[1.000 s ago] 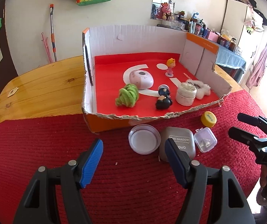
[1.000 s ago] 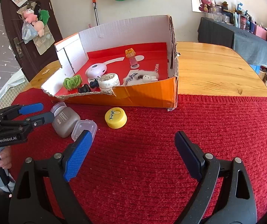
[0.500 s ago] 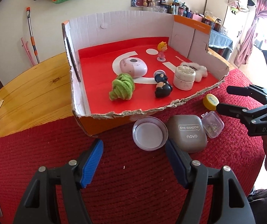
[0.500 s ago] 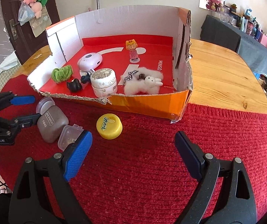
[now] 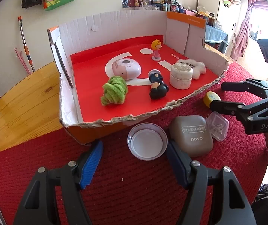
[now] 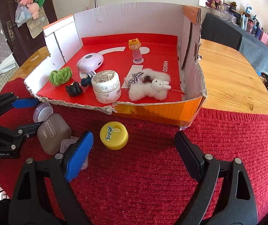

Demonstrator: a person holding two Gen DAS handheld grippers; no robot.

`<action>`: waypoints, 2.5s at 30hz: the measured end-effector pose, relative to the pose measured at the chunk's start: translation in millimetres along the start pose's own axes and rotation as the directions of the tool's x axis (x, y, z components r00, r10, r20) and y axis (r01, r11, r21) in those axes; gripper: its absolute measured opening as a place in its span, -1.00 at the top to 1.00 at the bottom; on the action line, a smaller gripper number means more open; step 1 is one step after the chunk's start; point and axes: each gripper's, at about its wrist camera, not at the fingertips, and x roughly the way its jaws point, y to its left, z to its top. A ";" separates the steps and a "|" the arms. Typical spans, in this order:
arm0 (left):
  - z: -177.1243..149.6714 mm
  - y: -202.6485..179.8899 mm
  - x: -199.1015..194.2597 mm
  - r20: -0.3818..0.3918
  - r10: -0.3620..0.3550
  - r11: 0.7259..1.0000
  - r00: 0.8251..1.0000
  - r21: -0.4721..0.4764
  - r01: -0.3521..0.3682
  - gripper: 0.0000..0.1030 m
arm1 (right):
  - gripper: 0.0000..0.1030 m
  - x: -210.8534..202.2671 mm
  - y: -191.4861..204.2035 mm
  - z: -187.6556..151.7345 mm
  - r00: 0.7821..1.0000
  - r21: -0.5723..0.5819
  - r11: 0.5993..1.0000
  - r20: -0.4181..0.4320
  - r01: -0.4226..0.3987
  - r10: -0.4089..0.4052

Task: Organize objects
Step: 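Close the left tool on the clear lid while the right tool closes on the yellow cap, then carry the clear lid into the box while the right tool carries the yellow cap inside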

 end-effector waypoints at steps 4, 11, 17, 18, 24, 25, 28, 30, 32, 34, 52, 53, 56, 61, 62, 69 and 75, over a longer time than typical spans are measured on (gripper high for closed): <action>0.7 -0.2 0.0 0.007 -0.010 1.000 1.000 -0.001 0.010 -0.19 | -0.41 -0.6 4.9 -1.2 1.000 -0.011 1.000 0.004 0.001 -0.001; -0.4 -8.1 -2.6 0.021 -0.036 0.999 0.999 0.013 0.036 0.17 | -0.04 -2.2 19.5 -5.2 1.000 -0.070 0.998 0.022 -0.008 0.009; -3.3 -7.4 -6.4 0.031 -0.042 0.999 0.999 -0.009 0.043 0.18 | 0.43 -4.3 27.3 -9.1 0.999 -0.113 0.993 0.038 -0.023 0.027; -3.9 -6.9 -7.7 0.032 -0.043 0.999 0.999 -0.017 0.044 0.18 | 0.43 -5.0 27.6 -9.6 0.999 -0.113 0.993 0.037 -0.032 0.036; -5.6 -4.1 -26.1 0.072 -0.049 0.997 0.996 -0.052 0.053 0.18 | 0.43 -22.0 30.2 -8.0 0.996 -0.116 0.992 0.071 -0.050 0.059; -5.9 -4.0 -30.1 0.081 -0.050 0.997 0.995 -0.055 0.054 0.18 | 0.43 -25.6 30.6 -7.2 0.995 -0.115 0.992 0.077 -0.058 0.067; -6.5 -4.3 -42.3 0.108 -0.052 0.996 0.993 -0.062 0.059 0.18 | 0.43 -37.2 33.8 -5.6 0.992 -0.119 0.990 0.099 -0.070 0.083; -6.6 -5.2 -49.0 0.122 -0.050 0.996 0.991 -0.061 0.058 0.18 | 0.43 -42.5 36.8 -4.7 0.990 -0.124 0.989 0.110 -0.075 0.089; -7.0 -5.5 -53.3 0.131 -0.045 0.997 0.990 -0.061 0.053 0.18 | 0.43 -45.7 38.7 -4.4 0.989 -0.127 0.989 0.114 -0.082 0.097; -7.2 -6.1 -56.4 0.135 -0.044 0.997 0.990 -0.059 0.052 0.18 | 0.43 -46.6 40.8 -4.6 0.989 -0.129 0.988 0.115 -0.082 0.097; 39.1 6.3 -59.9 0.153 0.027 0.996 0.988 -0.092 -0.013 0.18 | 0.43 -59.7 42.3 28.1 0.980 -0.158 0.983 0.163 -0.089 0.115; 43.0 6.7 -58.3 0.152 0.026 0.996 0.988 -0.090 -0.012 0.18 | 0.43 -58.7 41.9 32.8 0.980 -0.159 0.983 0.163 -0.091 0.117; 59.1 4.8 -51.2 0.147 0.029 0.996 0.989 -0.082 -0.017 0.18 | 0.43 -52.9 40.6 49.2 0.980 -0.163 0.982 0.155 -0.100 0.126; 90.2 1.2 -30.6 0.120 0.015 0.997 0.993 -0.075 -0.006 0.18 | 0.43 -37.0 35.6 76.7 0.984 -0.163 0.981 0.129 -0.102 0.123; 98.0 1.5 -25.2 0.111 0.006 0.997 0.994 -0.075 0.002 0.18 | 0.43 -32.2 33.0 82.3 0.985 -0.158 0.982 0.116 -0.106 0.125; 136.7 9.8 15.1 0.011 -0.098 0.990 0.995 -0.100 0.099 0.18 | 0.43 2.2 14.9 108.9 0.991 -0.112 0.985 0.012 -0.133 0.135; 148.2 8.0 43.9 -0.074 -0.180 0.980 0.981 -0.099 0.172 0.18 | 0.43 25.2 0.7 119.0 0.992 -0.096 0.989 -0.070 -0.112 0.106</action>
